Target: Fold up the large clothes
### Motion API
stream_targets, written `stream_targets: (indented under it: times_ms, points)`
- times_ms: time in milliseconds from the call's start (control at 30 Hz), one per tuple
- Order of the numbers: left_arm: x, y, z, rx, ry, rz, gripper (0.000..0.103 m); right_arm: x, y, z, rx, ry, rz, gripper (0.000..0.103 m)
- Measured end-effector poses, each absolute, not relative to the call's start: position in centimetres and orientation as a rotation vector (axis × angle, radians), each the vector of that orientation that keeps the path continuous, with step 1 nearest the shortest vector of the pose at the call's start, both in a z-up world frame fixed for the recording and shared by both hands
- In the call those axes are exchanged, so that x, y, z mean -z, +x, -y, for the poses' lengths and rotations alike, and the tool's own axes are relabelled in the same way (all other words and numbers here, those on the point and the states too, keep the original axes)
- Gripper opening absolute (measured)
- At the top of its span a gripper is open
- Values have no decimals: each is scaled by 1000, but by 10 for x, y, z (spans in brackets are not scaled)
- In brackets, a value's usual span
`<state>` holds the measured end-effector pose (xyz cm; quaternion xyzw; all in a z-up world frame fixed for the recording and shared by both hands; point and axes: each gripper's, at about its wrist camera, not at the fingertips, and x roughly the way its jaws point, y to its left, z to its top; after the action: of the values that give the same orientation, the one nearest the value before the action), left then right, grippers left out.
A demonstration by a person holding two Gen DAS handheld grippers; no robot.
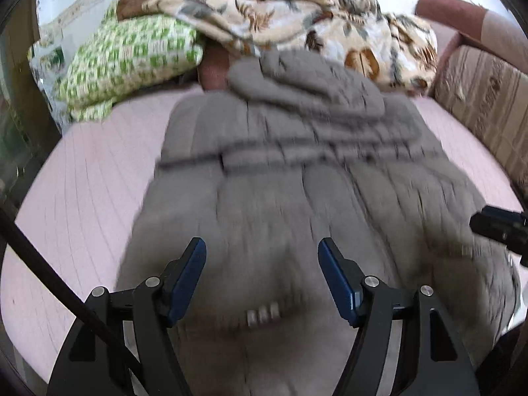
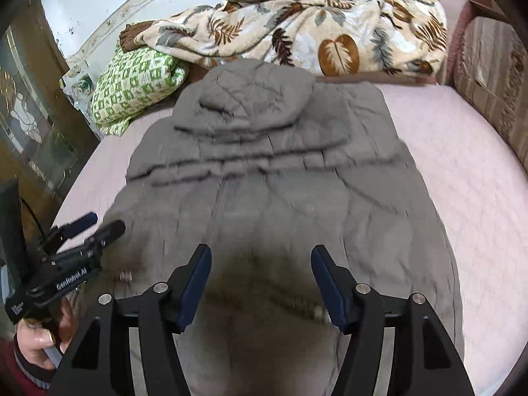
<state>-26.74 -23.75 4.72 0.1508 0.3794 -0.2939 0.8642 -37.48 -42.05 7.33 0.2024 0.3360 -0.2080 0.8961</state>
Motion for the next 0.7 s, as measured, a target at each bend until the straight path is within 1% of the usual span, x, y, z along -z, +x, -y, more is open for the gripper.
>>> stream_targets:
  times_ms: [133,300,433,500,600,633,700]
  points:
    - [-33,-290,217,566,349,-797,70,-54,-394,410,443,431,-735,68]
    - [-21,-302,197,544,322,-834,70,-35,-416,403,463,466,-749,68]
    - [-6,-311,205,517,401,-822,70,-14,-422,391,520,430,-767,68]
    - [4,-313,211,494,444,-817,73,-7,-421,386,530,396,-773,69]
    - [8,-318,211,469,482,-775,76,2,-418,382,536,358,-780,78]
    - [8,-318,211,466,485,-771,78,6,-417,380,530,345,-782,84]
    - [10,-318,209,457,483,-760,81,10,-414,376,533,309,-787,86]
